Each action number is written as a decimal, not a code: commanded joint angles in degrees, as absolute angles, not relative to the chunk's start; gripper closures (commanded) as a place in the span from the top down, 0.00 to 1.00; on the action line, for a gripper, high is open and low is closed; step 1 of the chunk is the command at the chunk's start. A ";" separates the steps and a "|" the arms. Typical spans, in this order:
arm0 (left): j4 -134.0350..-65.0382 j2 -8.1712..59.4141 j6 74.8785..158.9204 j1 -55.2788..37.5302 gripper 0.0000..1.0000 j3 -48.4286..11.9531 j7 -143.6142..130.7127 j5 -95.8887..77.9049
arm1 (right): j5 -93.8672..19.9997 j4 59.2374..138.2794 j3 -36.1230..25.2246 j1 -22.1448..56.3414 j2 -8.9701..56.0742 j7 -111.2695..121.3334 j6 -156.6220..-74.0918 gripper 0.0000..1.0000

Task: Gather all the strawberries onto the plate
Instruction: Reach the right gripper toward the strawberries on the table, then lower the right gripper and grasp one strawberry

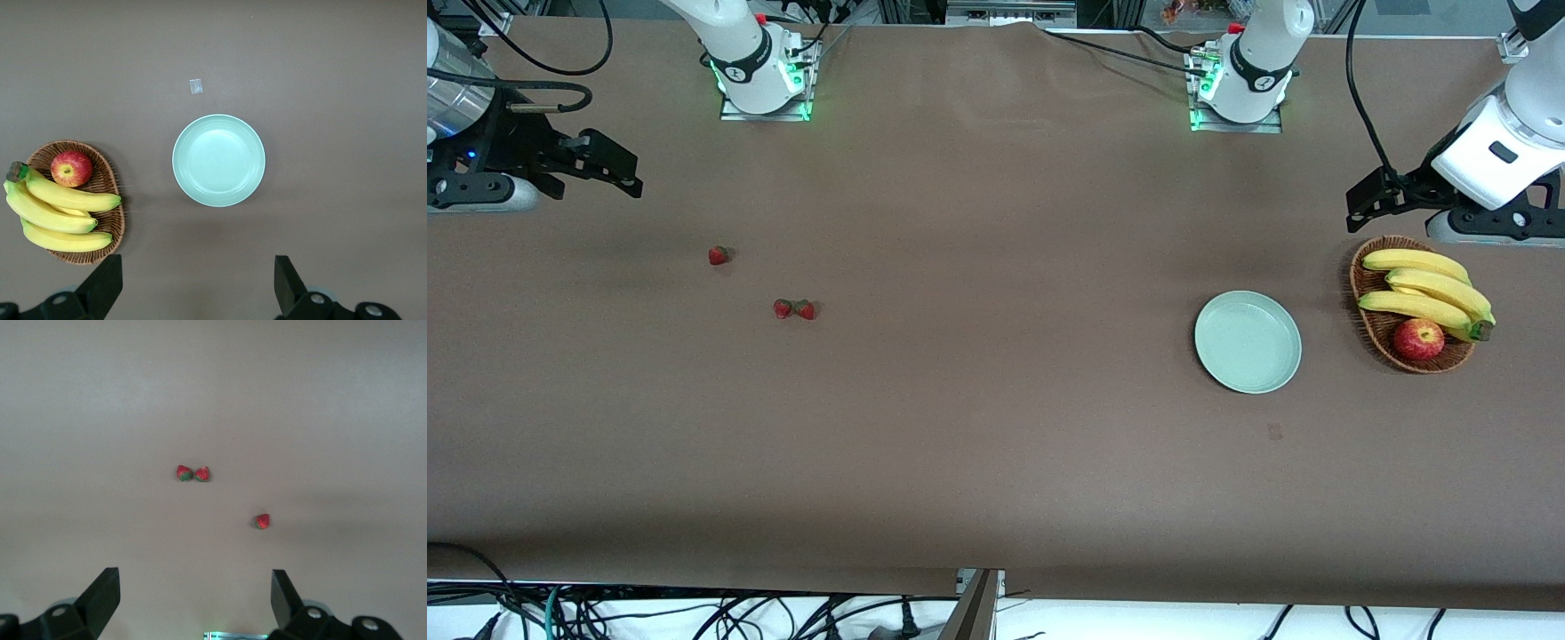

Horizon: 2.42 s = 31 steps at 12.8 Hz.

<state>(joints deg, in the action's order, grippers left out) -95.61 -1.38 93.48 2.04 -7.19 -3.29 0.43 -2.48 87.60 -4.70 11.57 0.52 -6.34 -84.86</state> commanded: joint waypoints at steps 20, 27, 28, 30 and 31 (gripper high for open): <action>-93.95 -1.93 90.44 1.76 1.00 -7.38 -3.08 0.97 | -0.26 104.98 -6.77 9.93 4.05 9.76 -93.47 1.00; -86.66 3.16 89.56 3.69 1.00 -10.63 1.23 0.97 | 0.53 134.89 -8.17 9.49 5.34 9.93 -130.39 1.00; -87.10 3.08 89.39 3.78 1.00 -10.63 1.14 0.97 | 0.53 136.04 -9.04 9.49 7.01 10.45 -132.60 1.00; -87.10 3.08 88.60 3.87 1.00 -10.63 1.05 0.97 | 0.53 137.63 -10.46 9.49 9.31 11.33 -135.78 1.00; -87.19 3.08 88.42 3.87 1.00 -10.63 0.97 0.97 | 0.53 138.85 -10.46 9.49 9.66 11.51 -137.88 1.00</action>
